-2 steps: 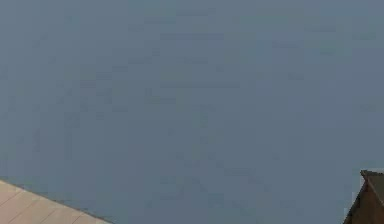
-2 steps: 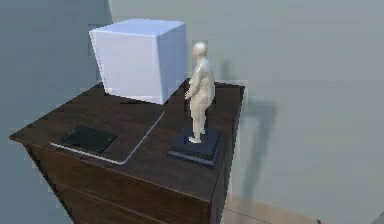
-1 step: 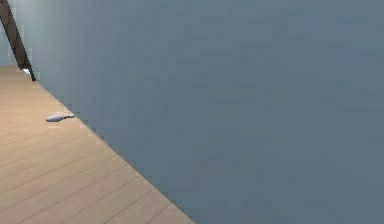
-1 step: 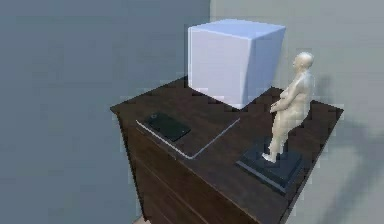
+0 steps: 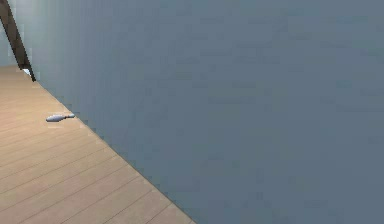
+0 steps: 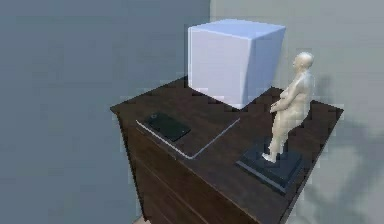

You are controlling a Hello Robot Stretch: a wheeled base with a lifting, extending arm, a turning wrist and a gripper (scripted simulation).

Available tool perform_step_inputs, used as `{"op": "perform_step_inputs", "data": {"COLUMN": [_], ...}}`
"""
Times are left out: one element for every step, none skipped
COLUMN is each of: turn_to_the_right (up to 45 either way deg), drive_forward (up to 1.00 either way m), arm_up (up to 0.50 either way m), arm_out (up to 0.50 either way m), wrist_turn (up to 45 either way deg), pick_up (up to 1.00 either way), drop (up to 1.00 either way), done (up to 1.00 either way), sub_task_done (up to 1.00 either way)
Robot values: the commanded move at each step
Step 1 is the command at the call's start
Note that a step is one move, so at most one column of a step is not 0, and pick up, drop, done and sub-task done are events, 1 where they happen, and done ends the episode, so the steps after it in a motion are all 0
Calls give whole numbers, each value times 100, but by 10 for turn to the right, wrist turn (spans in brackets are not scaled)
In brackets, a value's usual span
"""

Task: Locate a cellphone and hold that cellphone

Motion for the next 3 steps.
{"op": "perform_step_inputs", "data": {"turn_to_the_right": [0, 0, 0], "drive_forward": [0, 0, 0], "arm_up": [38, 0, 0], "arm_out": [0, 24, 0], "wrist_turn": [0, 0, 450], "pick_up": [0, 0, 0], "drop": [0, 0, 0], "done": [0, 0, 0], "sub_task_done": [0, 0, 0]}}
